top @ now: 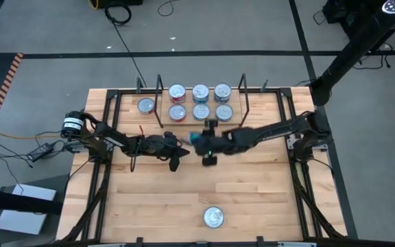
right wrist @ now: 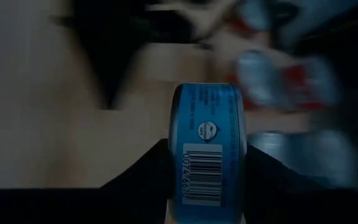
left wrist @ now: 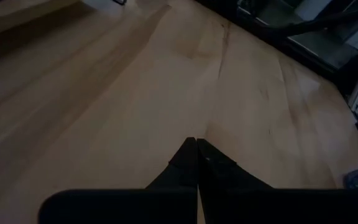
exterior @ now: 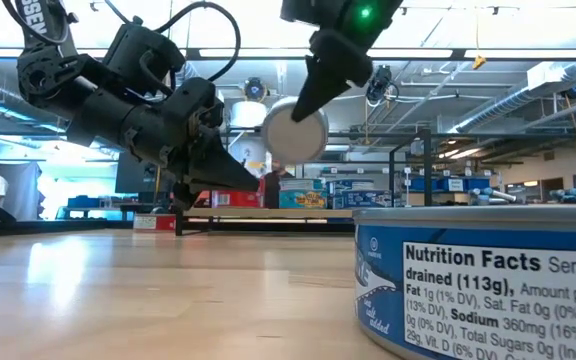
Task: Stack canned seafood by type on shelf
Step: Stack the light blue tuna can on top of the other light blue tuna can
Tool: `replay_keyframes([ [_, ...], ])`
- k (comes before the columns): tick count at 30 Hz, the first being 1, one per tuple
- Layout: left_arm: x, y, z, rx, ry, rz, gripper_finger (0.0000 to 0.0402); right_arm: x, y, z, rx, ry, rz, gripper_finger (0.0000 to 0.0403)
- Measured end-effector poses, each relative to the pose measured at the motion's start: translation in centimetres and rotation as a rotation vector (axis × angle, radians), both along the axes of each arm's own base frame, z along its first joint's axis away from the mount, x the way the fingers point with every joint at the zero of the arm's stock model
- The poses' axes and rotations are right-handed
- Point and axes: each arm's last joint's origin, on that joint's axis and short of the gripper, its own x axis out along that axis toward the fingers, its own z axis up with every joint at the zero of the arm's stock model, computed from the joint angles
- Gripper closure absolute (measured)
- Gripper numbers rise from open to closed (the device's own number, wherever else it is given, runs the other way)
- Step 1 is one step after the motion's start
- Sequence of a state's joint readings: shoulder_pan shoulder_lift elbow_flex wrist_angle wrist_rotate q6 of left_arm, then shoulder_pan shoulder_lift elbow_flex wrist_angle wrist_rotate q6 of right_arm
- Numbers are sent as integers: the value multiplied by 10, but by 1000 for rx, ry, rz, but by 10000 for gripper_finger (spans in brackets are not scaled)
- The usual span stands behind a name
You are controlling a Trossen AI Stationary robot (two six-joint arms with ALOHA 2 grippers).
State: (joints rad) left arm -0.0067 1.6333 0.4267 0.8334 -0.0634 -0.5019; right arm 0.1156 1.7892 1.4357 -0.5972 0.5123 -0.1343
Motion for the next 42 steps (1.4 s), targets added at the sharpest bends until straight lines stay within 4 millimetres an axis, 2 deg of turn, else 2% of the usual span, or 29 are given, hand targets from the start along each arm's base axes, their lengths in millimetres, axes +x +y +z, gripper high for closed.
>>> replay_keyframes([
  [4,0,0,0,1,-2,7,400,-1,-32,7,-123,21,-41,254],
  [10,0,1,1,-5,-13,21,400,1,-78,5,-232,60,-79,250],
  [19,0,1,1,-18,-15,27,400,-2,-122,-3,-282,66,-48,251],
  [24,0,1,1,-19,-14,27,400,-6,-133,-14,-255,76,-28,251],
  [42,0,1,1,-18,-12,28,400,-15,-137,-43,-232,73,6,251],
])
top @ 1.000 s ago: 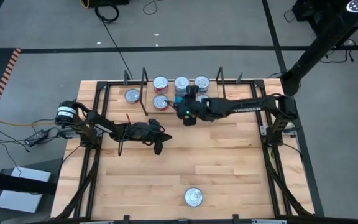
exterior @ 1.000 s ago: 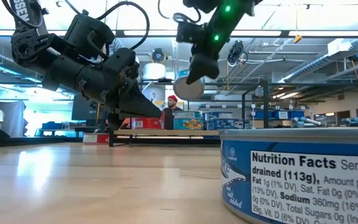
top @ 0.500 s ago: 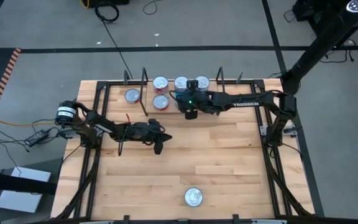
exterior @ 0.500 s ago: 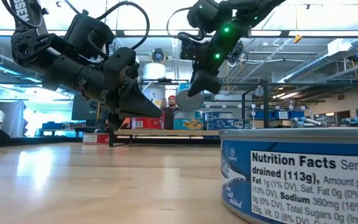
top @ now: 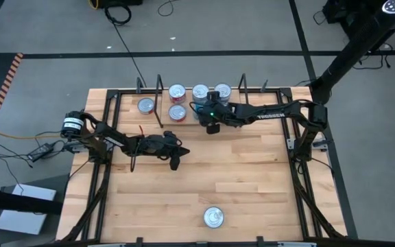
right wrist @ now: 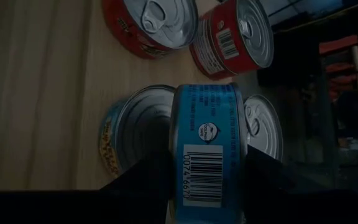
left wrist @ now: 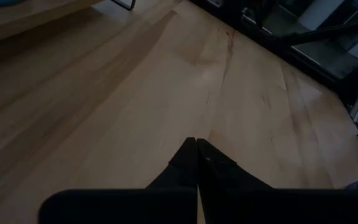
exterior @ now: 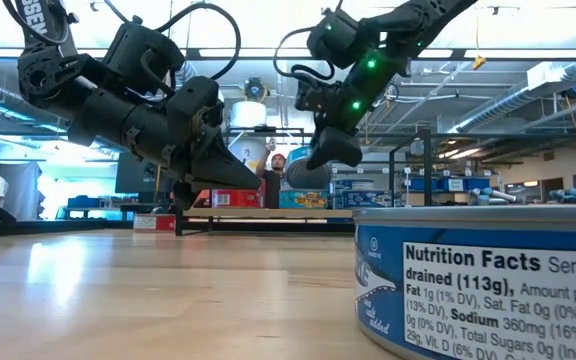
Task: Stack canned seafood by type on shelf
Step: Stack the light blue tuna can on top of the other light blue tuna can
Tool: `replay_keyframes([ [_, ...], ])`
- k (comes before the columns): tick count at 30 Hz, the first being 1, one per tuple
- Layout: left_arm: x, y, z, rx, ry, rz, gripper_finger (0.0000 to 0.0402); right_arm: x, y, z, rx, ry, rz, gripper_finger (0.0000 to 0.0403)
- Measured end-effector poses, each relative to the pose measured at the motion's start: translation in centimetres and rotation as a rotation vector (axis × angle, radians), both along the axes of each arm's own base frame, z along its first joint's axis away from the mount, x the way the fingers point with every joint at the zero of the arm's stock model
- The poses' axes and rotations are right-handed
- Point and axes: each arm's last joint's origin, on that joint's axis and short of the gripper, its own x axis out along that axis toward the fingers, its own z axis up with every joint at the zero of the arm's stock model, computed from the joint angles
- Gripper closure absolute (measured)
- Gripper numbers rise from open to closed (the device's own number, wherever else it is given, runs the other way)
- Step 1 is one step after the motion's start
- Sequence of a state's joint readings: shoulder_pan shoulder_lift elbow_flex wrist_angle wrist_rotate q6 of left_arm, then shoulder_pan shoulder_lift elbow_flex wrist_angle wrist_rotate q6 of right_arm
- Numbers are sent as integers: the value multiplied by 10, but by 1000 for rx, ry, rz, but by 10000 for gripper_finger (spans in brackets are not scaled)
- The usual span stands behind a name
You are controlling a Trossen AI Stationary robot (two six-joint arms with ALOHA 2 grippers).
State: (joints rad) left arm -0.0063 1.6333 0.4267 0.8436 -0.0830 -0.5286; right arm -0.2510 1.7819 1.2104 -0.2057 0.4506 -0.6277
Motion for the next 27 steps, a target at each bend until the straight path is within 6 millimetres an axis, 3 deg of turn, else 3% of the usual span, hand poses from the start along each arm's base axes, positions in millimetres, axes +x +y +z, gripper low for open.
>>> replay_keyframes([
  [27,0,0,0,0,2,0,400,1,0,-1,117,-78,12,191],
])
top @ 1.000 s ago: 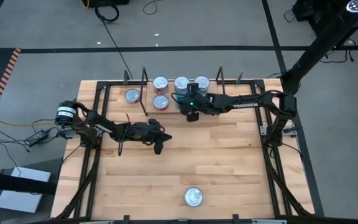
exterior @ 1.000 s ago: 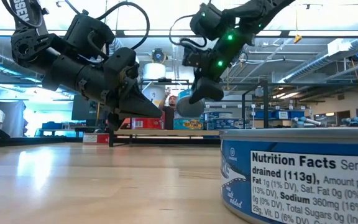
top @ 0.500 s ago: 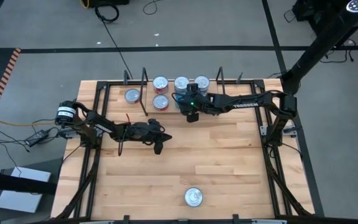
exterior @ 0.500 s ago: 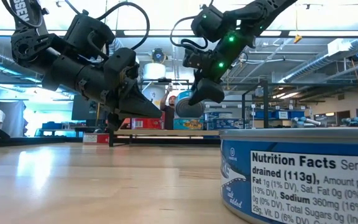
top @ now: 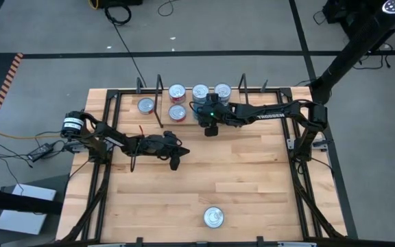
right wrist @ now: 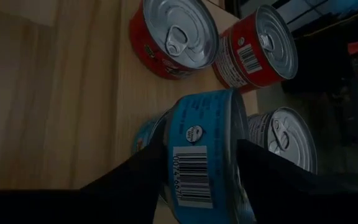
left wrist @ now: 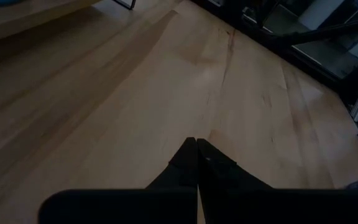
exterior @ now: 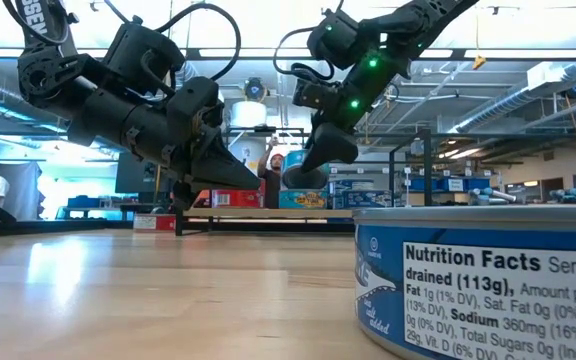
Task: Stack canned seafood by type on shelf
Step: Stack the light blue tuna can on top of the other light blue tuna can, then stack the blue tuna can on top of the other blue tuna can
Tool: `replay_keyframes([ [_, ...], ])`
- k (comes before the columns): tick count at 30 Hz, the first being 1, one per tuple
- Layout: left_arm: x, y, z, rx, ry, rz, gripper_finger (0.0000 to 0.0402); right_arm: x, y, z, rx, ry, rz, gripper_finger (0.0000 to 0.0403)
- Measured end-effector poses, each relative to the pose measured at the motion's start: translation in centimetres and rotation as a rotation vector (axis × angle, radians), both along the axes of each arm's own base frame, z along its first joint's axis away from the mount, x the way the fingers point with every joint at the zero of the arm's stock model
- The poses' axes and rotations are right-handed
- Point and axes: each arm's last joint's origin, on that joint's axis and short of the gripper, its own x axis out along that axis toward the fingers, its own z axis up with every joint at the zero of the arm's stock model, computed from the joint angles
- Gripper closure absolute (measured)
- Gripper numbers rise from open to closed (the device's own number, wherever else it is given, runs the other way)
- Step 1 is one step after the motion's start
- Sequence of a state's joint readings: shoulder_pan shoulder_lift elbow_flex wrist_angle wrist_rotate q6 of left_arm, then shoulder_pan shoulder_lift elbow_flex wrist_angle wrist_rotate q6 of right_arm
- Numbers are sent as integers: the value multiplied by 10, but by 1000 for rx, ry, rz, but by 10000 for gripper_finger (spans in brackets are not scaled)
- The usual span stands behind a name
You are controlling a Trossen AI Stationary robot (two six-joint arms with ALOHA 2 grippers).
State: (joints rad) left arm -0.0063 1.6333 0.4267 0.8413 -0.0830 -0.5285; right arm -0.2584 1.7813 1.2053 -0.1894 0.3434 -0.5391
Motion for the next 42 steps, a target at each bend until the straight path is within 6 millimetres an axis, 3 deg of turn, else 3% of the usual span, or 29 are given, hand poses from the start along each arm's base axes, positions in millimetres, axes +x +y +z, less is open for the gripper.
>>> replay_keyframes([
  [10,0,0,0,0,0,0,400,0,0,0,13,-13,-16,153],
  [20,0,0,0,0,1,0,400,-3,-11,0,106,-82,-109,149],
  [27,0,0,0,0,1,0,400,-2,-10,0,150,-93,-71,147],
  [35,0,0,0,0,2,0,400,-1,-8,2,143,-97,-74,162],
  [42,0,0,0,1,2,-1,399,8,-2,23,157,-119,-75,210],
])
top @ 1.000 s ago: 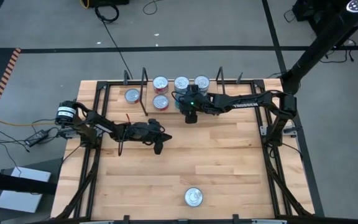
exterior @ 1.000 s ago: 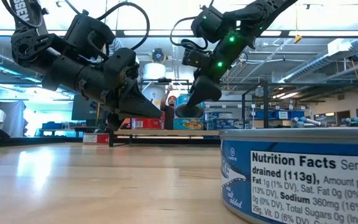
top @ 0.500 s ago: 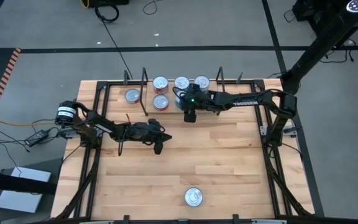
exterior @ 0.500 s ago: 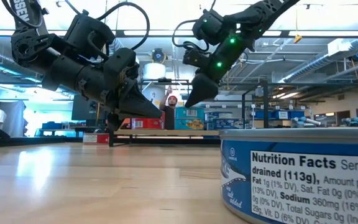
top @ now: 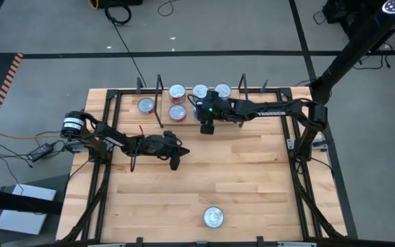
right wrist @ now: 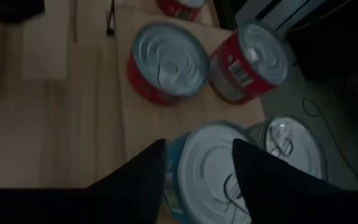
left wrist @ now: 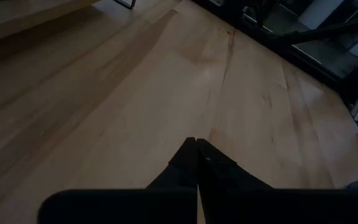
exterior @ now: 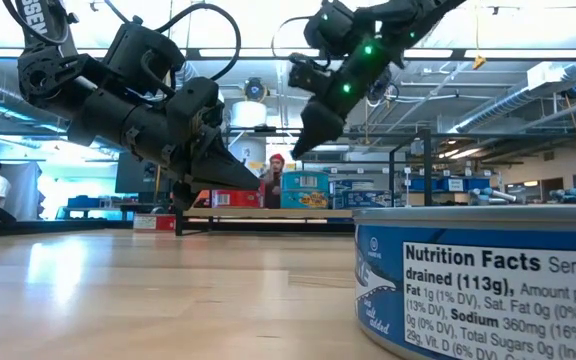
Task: Stack canned seafood by type on shelf
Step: Stack the blue tuna can on top of the other blue tuna can
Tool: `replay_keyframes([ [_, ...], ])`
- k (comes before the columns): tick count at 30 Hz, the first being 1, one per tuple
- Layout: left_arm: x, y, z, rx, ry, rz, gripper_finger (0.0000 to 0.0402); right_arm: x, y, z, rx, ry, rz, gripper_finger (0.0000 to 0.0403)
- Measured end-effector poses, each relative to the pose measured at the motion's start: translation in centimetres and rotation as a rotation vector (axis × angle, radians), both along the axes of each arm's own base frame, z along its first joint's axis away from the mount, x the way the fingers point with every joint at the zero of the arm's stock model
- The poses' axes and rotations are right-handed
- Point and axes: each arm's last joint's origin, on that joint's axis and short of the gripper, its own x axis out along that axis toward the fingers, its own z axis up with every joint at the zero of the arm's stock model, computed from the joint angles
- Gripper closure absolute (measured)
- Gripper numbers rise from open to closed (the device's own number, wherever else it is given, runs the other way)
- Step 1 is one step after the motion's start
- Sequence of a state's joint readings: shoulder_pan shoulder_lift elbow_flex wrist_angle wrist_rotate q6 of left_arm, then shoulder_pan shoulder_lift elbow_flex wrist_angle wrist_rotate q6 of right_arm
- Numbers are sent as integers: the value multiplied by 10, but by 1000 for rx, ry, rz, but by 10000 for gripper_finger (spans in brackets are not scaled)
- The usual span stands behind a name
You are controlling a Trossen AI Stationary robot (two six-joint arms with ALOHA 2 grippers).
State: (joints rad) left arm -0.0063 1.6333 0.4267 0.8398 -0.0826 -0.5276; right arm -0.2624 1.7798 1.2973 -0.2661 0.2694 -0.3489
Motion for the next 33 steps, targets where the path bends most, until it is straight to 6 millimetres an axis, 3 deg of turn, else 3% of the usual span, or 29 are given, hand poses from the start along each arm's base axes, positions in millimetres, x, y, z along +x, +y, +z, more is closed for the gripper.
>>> replay_keyframes([
  [6,0,0,0,26,2,5,399,15,25,36,99,-108,-4,312],
  [10,0,1,0,30,2,8,399,23,49,49,175,-158,80,389],
  [20,0,0,0,55,5,-3,399,20,105,41,539,-94,155,397],
  [26,0,-2,0,91,6,-93,398,16,163,41,744,-55,224,399],
  [33,0,-8,0,129,-12,-327,398,1,230,39,936,-5,162,399],
])
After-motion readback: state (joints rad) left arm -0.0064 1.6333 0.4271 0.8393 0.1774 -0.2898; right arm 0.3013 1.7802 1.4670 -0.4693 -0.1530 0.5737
